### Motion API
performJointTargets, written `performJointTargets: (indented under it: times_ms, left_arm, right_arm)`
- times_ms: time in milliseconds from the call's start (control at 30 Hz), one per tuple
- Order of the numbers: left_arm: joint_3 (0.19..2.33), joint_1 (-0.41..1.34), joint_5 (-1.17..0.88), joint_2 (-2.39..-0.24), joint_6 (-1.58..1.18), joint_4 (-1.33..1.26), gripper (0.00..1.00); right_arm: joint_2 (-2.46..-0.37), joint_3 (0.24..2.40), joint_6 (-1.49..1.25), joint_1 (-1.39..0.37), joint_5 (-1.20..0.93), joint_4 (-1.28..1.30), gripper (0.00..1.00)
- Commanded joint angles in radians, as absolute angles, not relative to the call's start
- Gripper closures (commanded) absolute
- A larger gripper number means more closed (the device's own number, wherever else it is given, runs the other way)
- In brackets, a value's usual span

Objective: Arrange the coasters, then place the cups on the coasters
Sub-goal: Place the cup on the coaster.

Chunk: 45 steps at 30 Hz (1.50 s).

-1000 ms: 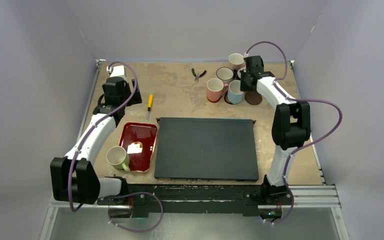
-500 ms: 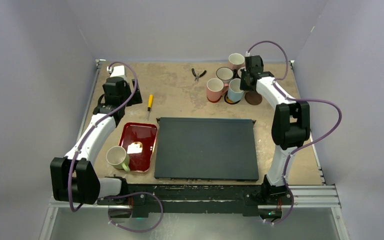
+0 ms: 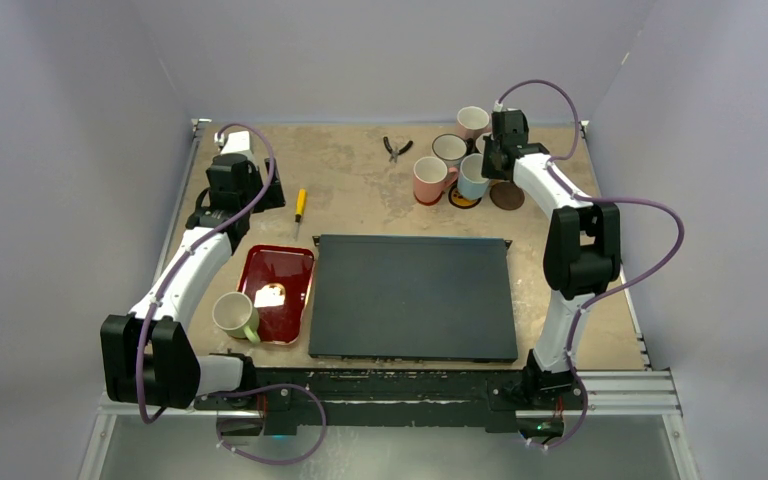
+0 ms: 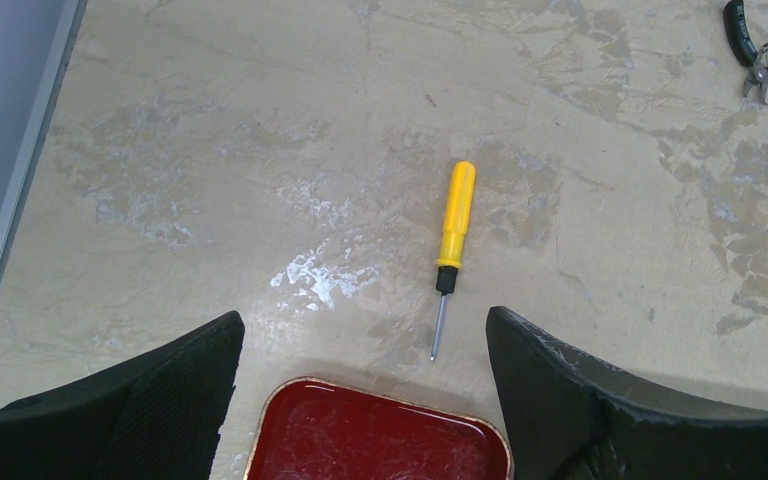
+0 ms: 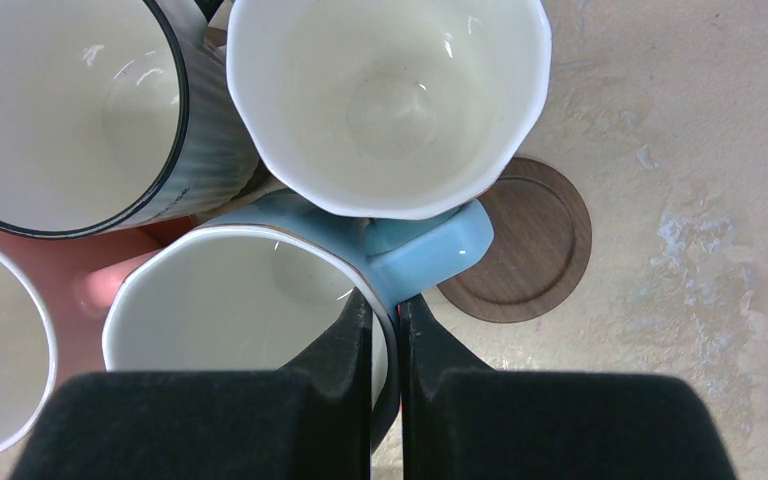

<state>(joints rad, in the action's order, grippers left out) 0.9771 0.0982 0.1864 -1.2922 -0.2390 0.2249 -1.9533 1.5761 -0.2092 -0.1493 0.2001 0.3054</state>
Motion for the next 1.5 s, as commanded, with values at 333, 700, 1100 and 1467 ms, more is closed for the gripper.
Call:
performJointTargets:
  times_ms: [333,700,1100,1467]
  left_arm:
    - [0.987,0.091,0.166,-1.296,-0.226,0.188,0.14]
    - [0.989,0.091,0.161,-1.298,-0.227,0.186,0.14]
    - [0.989,0.091,0.158,-1.295,-0.229,0.188,0.14]
    - [0.989,0.091,0.157,-1.298,-0.23,0.189,0.14]
  right_arm:
    - [-1.926,1.576,-0.237,-0.165,0.213,0.211,1.0]
    - [-1.93,1.582,-0.247,-0.18,0.226,0.222,1.0]
    - [-1.928,1.566,-0.261,-0.201,0.262,0.231,1.0]
    - [-1.941,1.564,-0.28,-0.202,0.288,0.244,1.0]
